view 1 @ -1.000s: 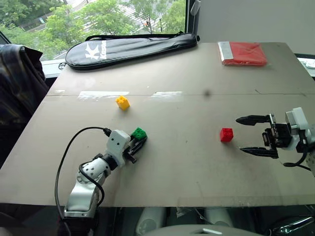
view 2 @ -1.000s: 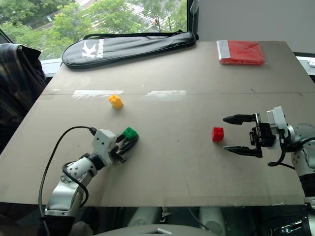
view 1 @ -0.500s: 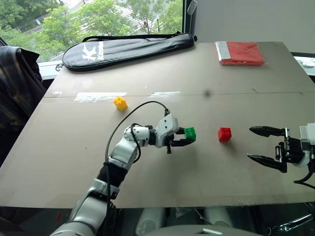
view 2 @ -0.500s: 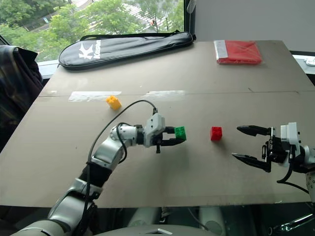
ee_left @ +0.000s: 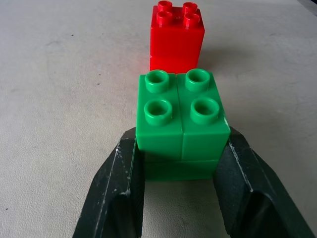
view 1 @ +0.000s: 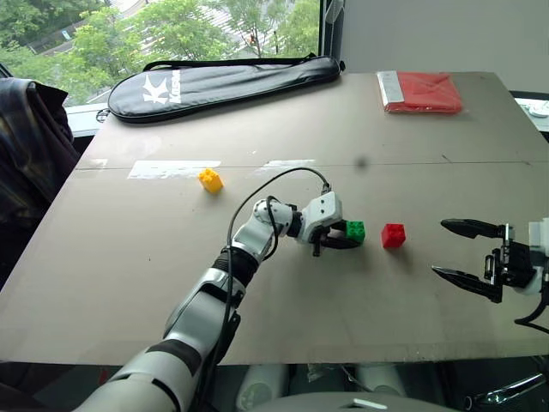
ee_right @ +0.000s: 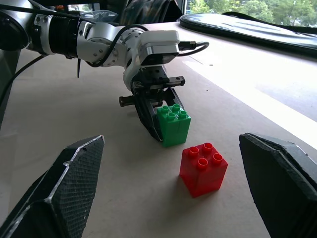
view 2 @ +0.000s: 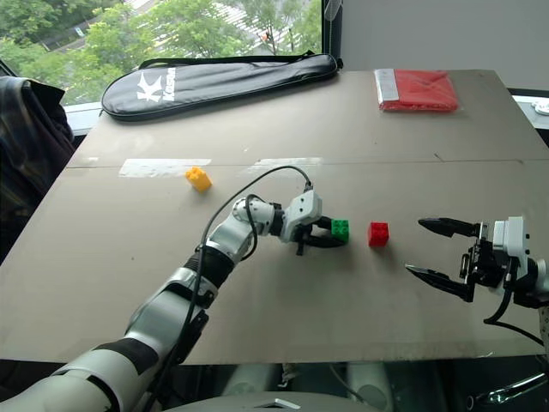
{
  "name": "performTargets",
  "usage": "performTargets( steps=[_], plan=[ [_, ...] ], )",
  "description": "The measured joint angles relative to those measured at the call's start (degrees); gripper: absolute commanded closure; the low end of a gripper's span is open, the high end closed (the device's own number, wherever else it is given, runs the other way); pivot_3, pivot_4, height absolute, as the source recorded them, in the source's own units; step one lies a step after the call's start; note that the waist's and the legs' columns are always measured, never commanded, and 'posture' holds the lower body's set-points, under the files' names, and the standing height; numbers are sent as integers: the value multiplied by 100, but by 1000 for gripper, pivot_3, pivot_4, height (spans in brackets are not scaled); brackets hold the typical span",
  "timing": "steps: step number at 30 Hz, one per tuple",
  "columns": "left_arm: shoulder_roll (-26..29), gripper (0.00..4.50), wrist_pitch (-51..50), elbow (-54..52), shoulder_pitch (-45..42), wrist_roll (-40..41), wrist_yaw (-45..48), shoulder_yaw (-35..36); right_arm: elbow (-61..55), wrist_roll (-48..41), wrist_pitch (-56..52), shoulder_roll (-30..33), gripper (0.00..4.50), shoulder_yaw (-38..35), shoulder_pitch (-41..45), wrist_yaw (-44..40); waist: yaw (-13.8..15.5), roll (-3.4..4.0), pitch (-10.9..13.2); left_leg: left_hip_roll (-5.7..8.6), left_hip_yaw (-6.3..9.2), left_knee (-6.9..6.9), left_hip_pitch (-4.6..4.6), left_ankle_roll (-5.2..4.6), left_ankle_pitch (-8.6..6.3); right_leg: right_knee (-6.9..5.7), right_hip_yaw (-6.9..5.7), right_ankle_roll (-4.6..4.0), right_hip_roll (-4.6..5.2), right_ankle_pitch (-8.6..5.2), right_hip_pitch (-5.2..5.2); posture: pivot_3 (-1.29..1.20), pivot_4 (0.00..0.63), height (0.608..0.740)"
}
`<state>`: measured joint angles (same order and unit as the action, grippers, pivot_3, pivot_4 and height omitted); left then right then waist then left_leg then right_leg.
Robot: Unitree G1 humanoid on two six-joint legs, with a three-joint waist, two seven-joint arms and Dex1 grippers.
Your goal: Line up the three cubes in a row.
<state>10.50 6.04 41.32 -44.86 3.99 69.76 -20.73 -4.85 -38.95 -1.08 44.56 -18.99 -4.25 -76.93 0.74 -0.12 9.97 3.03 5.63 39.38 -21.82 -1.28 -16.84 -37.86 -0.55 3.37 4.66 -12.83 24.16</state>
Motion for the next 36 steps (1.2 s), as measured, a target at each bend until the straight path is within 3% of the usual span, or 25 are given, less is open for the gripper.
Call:
performTargets(
  steps=[7,9,10,13,18,24,26,30,34,36],
  plan=[
    [-18,3209,122,84,-11,-68,10,35,-33,62,-6,0,0,2,33,0,-2,0,0,0,-1,1,2,-1,0,-2,1,1,-1,1,-1,0,150,701],
    [-19,2151,135,93,-12,-92,11,48,-30,88,-2,0,0,6,95,-15,-2,0,-1,0,-1,1,3,-1,0,-2,1,1,-1,1,-1,0,150,701],
    [-18,1980,152,103,-11,-135,5,45,-30,98,0,0,0,7,114,-18,-3,0,-1,0,0,1,3,-1,0,-2,0,1,-1,1,-1,0,150,701],
    [-8,672,276,116,-5,-215,-25,39,-29,145,0,0,0,40,200,-24,-4,0,-1,0,-1,4,3,0,1,-5,1,2,-1,2,-2,0,150,701],
    [211,672,264,-107,167,-152,53,116,57,193,1,-2,0,64,296,-54,-42,0,-1,-6,-2,4,8,0,0,-9,5,2,-7,3,-2,0,150,701],
    [1036,672,-497,-1664,1201,234,79,581,286,259,15,-30,0,164,405,-150,-180,2,-2,-16,-6,2,10,3,2,-9,15,0,-12,4,1,0,150,701],
    [1398,672,-898,-2635,1974,603,-19,984,403,334,21,-62,0,218,423,-136,-157,4,-1,-17,-5,1,7,4,2,-7,17,-1,-9,3,6,0,150,701],
    [1511,672,-1147,-3724,2688,1219,-406,1686,498,382,49,-78,0,256,461,-151,-82,1,1,-13,5,3,2,2,1,-1,14,-1,26,4,1,0,150,701],
    [1715,672,-1396,-4406,3036,1549,-942,2391,493,315,37,-110,0,261,488,-245,-12,2,0,-11,6,2,7,2,1,-3,5,-4,24,5,0,0,150,701],
    [1790,672,-1469,-4520,3413,1649,-1593,3183,456,190,-15,-196,0,264,512,-263,-42,4,-1,-15,5,-3,9,2,0,-4,7,-5,20,5,2,0,150,701]
  ],
)
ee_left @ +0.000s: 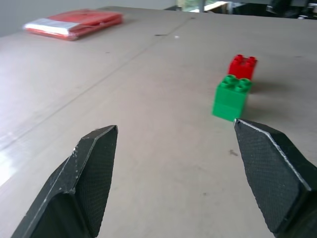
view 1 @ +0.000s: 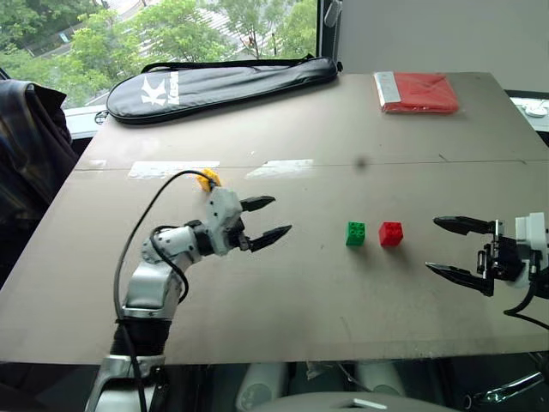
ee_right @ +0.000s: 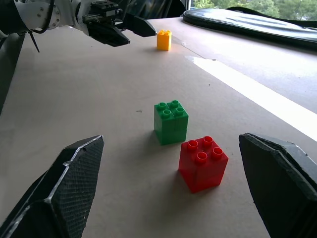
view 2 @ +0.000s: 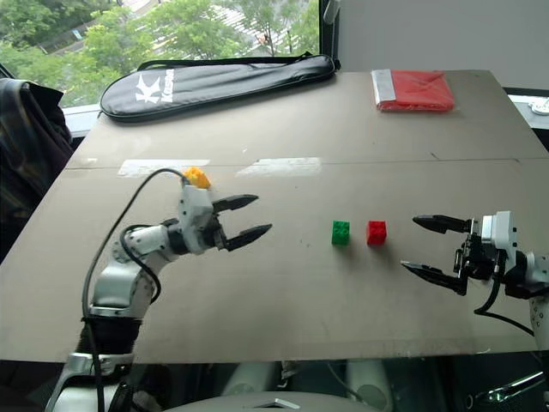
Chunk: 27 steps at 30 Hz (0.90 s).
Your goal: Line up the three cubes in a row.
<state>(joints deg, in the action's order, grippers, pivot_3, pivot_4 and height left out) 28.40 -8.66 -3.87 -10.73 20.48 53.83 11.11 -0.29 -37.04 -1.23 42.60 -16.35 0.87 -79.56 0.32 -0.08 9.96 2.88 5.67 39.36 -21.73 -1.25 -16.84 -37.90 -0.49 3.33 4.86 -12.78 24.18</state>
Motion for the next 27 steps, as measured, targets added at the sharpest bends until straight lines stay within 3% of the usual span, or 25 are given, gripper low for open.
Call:
performTargets(
  steps=[6,11,22,25,27],
  plan=[
    [158,672,420,1111,97,-331,-1053,733,-343,-170,-190,-234,0,36,245,214,58,-3,-1,7,2,4,-2,0,1,0,-5,1,-8,1,-3,0,150,701],
    [257,672,880,2502,-622,-785,-1414,616,-510,-172,-297,-331,0,175,335,376,94,-17,-3,10,12,7,-9,9,5,2,-14,0,-21,2,-2,0,150,701],
    [297,672,1938,5576,-2615,-1366,-1105,-124,-844,-254,-363,-459,0,173,235,651,21,-26,-1,11,1,4,-11,26,15,-2,-9,1,-23,2,7,0,150,701],
    [362,1429,2185,6239,-3005,-1471,-1041,-218,-842,-251,-349,-464,0,172,232,660,29,-28,-1,12,1,4,-10,24,14,-4,-9,2,-24,2,7,0,150,701],
    [385,2309,2329,6474,-3080,-1478,-914,-231,-841,-251,-347,-463,0,172,231,662,6,-28,-1,11,0,4,-9,22,13,-6,-8,2,-24,2,7,0,150,701]
  ],
)
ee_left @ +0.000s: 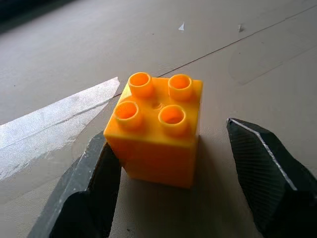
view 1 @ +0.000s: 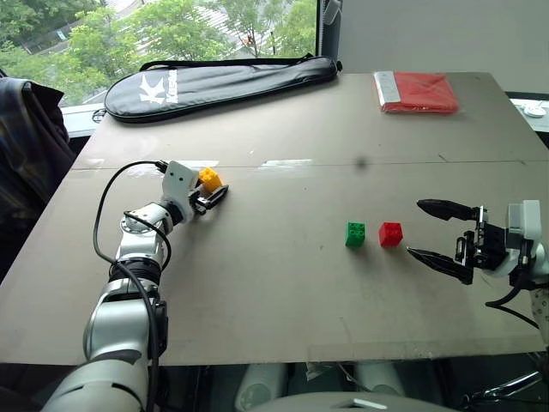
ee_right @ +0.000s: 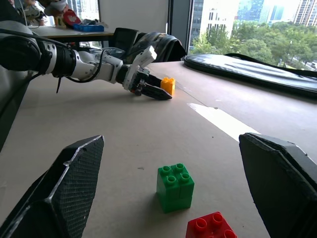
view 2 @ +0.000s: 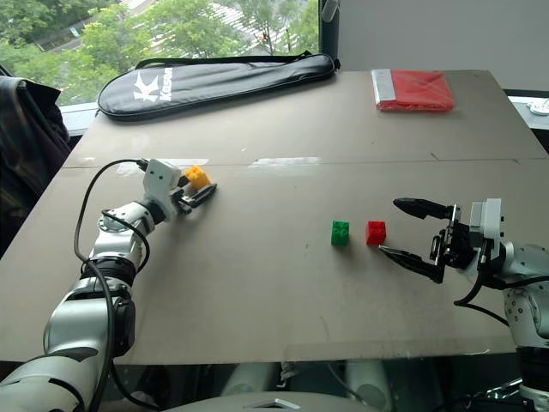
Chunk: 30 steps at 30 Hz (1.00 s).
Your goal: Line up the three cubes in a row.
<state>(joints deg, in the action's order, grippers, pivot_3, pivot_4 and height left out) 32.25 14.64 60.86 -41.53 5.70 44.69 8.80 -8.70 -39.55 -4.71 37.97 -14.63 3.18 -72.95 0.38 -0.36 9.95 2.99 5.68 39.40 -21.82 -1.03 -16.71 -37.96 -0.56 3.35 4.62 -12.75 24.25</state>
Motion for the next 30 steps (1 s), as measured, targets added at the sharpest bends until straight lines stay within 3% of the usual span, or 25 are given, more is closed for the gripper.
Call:
performTargets(
  steps=[1,3,7,11,18,22,30],
  plan=[
    [0,2857,48,39,-7,0,40,-11,0,0,0,0,0,0,0,1,-3,0,0,0,0,0,0,0,0,0,0,0,0,0,0,0,150,701],
    [5,3222,117,82,-11,7,157,-12,0,0,3,2,0,-8,-8,2,-13,0,0,0,1,0,1,0,0,-3,0,0,-1,0,0,0,150,701],
    [-15,3211,166,29,29,67,525,-18,6,4,13,3,0,-48,-69,-3,-15,0,0,0,0,0,0,0,0,-2,1,0,0,0,0,0,150,701],
    [-293,3211,-23,-814,353,251,1497,-295,89,23,58,51,0,-225,-257,-30,49,0,0,5,0,1,-5,2,1,1,-1,1,6,0,-1,0,150,701],
    [-998,3211,-643,-2387,558,342,3599,-1774,250,173,241,178,0,-260,-704,-155,17,0,0,7,-8,4,-3,-20,-10,1,7,3,4,2,-2,0,150,701],
    [-1125,3211,-312,-1778,38,133,4139,-2151,210,154,288,158,0,-471,-1072,-138,-49,0,0,-9,-7,3,3,-23,-12,-4,5,2,-15,2,-5,0,150,701],
    [-1458,3211,580,-335,-835,-252,4142,-2264,172,175,448,49,0,-489,-1252,-96,-82,-2,1,-5,-15,17,12,-30,-9,2,12,16,-13,10,-22,0,150,701]
  ],
)
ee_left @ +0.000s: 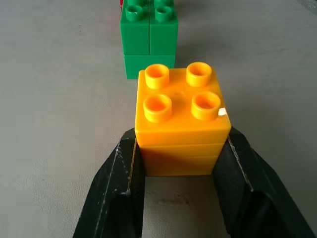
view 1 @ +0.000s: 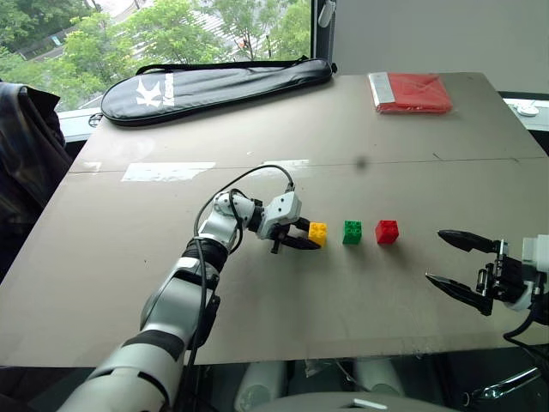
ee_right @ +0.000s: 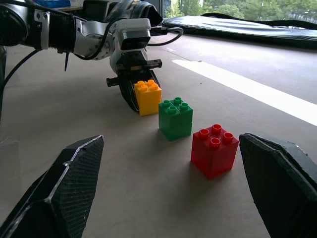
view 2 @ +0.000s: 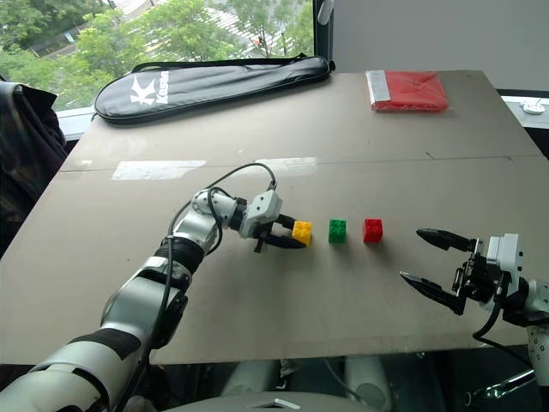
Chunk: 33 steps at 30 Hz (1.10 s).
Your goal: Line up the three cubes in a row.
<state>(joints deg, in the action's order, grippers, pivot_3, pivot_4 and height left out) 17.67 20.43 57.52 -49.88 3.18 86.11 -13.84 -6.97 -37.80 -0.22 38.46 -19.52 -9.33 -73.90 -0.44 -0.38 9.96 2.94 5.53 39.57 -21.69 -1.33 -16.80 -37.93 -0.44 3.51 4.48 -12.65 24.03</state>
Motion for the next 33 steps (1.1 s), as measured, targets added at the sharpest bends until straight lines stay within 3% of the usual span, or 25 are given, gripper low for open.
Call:
performTargets(
  steps=[9,12,17,24,33],
  plan=[
    [-74,3211,192,289,-60,-29,-23,101,13,90,184,-120,0,9,-52,21,-1,0,0,0,5,1,7,-1,1,-2,-1,1,-1,0,-10,0,150,701],
    [-80,1702,210,308,-55,-68,-63,105,50,111,189,-125,0,63,-1,13,-4,0,0,0,6,1,18,-2,1,-2,-1,3,-1,0,-21,0,150,701],
    [-105,54,260,334,-52,-133,-324,104,83,128,188,-125,0,85,91,10,2,0,0,-1,9,1,34,-4,3,-3,-1,8,-2,1,-36,0,150,701],
    [-17,54,258,144,142,-84,-437,232,117,136,194,-129,0,119,90,-16,-46,0,-1,-5,-5,-7,48,-4,3,-2,11,4,-4,3,-38,0,150,701],
    [529,54,-293,-1242,1243,379,-393,560,355,193,293,-151,0,157,156,-80,-73,3,-2,-26,-47,-31,86,-4,1,-1,55,3,-23,3,-42,0,150,701]
  ],
)
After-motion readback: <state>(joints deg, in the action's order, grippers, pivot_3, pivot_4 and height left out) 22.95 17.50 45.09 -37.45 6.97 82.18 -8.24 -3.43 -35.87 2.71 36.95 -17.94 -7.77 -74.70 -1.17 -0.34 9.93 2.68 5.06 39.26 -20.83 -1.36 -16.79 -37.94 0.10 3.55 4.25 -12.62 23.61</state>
